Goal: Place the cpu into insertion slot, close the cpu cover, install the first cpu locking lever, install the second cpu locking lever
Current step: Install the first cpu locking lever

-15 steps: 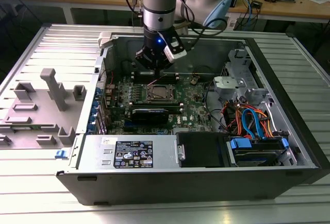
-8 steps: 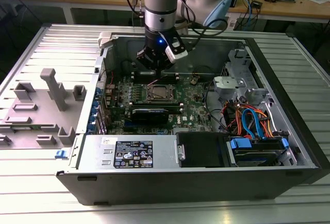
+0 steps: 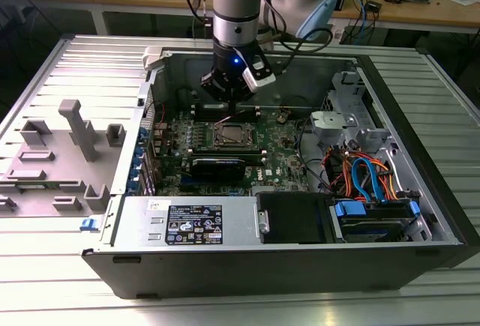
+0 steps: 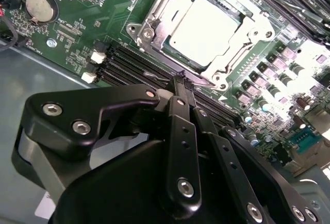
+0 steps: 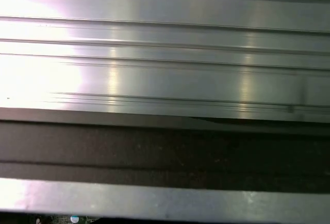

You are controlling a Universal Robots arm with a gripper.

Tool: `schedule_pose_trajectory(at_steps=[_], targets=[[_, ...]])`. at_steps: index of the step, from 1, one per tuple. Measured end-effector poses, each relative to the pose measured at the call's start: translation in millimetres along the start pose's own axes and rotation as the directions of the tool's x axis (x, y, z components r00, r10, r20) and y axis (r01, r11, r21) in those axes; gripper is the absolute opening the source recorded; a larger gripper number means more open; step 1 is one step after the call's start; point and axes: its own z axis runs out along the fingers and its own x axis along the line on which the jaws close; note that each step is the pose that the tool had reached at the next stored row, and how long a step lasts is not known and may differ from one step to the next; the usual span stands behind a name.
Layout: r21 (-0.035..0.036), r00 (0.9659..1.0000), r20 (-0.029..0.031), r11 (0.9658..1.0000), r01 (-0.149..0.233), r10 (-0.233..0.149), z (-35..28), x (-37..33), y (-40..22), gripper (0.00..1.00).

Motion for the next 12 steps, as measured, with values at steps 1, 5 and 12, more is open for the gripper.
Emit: schedule_pose_trajectory(at_steps=[1, 5, 12], targets=[[0.0000, 1.0000, 0.0000, 1.0000, 0.000, 0.000, 0.4, -1.5, -0.1, 0.11], [0.0000, 1.0000, 0.0000, 1.0000, -0.001, 0.001, 1.6, -5.5, -0.3, 0.11], [0.0001, 1.0000, 0.0000, 1.0000, -0.002, 0.002, 4.5, -12.1, -0.6, 0.11]])
